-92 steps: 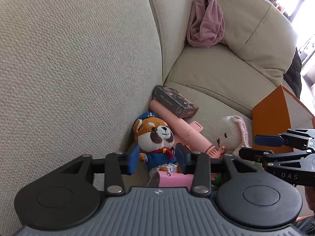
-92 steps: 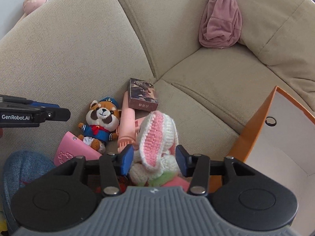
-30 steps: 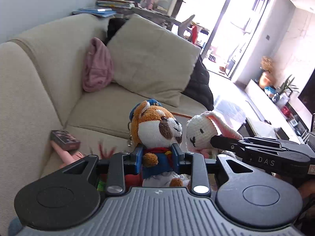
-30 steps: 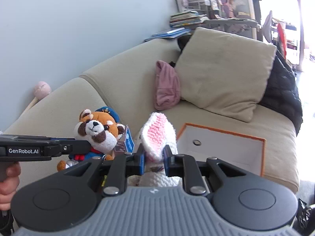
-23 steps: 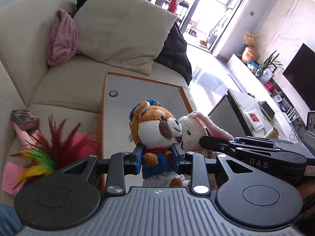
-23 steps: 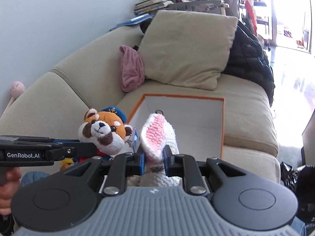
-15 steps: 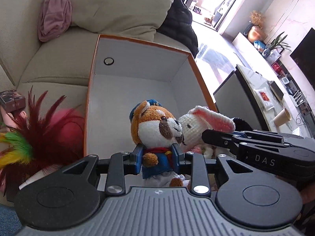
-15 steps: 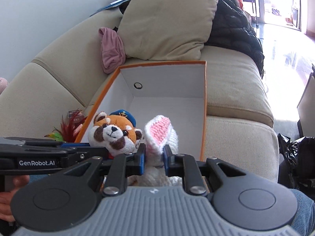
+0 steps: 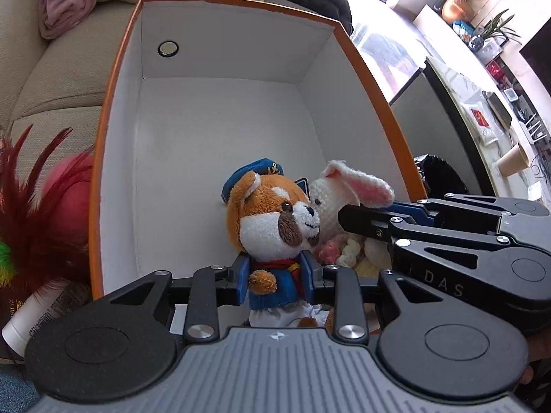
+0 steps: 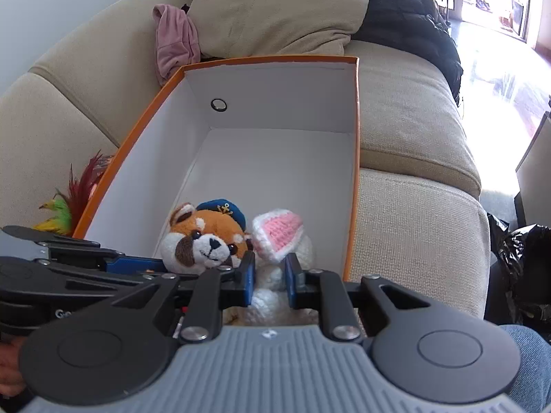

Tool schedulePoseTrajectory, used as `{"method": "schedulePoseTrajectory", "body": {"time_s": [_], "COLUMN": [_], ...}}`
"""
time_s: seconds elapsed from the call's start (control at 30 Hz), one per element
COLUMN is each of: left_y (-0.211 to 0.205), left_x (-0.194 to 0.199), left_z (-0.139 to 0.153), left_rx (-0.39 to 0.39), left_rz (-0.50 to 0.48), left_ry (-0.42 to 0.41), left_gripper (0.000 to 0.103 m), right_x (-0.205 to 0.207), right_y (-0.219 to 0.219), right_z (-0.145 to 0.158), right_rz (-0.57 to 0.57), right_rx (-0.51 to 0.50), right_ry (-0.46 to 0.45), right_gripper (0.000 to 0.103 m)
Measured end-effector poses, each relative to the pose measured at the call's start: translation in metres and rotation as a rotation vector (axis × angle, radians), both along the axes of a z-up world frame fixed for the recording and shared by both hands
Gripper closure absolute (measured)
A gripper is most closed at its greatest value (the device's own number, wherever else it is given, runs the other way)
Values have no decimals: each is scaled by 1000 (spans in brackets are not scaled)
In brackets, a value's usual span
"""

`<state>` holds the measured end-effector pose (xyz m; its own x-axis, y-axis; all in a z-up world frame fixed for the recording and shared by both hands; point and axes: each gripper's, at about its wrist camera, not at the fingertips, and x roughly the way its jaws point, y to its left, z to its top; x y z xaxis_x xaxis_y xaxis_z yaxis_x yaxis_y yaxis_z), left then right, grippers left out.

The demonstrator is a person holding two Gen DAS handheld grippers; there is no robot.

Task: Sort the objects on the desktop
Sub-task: 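Carry both plushes into the orange box and open both grippers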

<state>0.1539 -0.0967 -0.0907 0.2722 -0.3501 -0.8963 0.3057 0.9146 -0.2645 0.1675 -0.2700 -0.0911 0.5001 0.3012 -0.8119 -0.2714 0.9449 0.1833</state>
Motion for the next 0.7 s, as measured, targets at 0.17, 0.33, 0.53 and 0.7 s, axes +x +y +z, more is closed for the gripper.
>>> {"method": "schedulePoseTrajectory", "body": {"time_s": [0.17, 0.33, 0.53, 0.7], "left_y": [0, 0, 10, 20], "left_x": [3, 3, 1, -4], "left_z": [-9, -20, -15, -6], "left_rx": [28, 42, 16, -2], "left_rz": [-23, -42, -37, -44], "left_ry": [43, 62, 43, 22], "left_gripper": [68, 67, 64, 61], "right_x": [0, 3, 3, -2], "right_y": [5, 11, 8, 9], "right_z": [-1, -2, 6, 12], "right_rz": [43, 76, 106, 202], "right_rx": [-69, -126, -131, -172], "right_ry": [9, 17, 9, -7], "right_gripper": [83, 83, 73, 69]}}
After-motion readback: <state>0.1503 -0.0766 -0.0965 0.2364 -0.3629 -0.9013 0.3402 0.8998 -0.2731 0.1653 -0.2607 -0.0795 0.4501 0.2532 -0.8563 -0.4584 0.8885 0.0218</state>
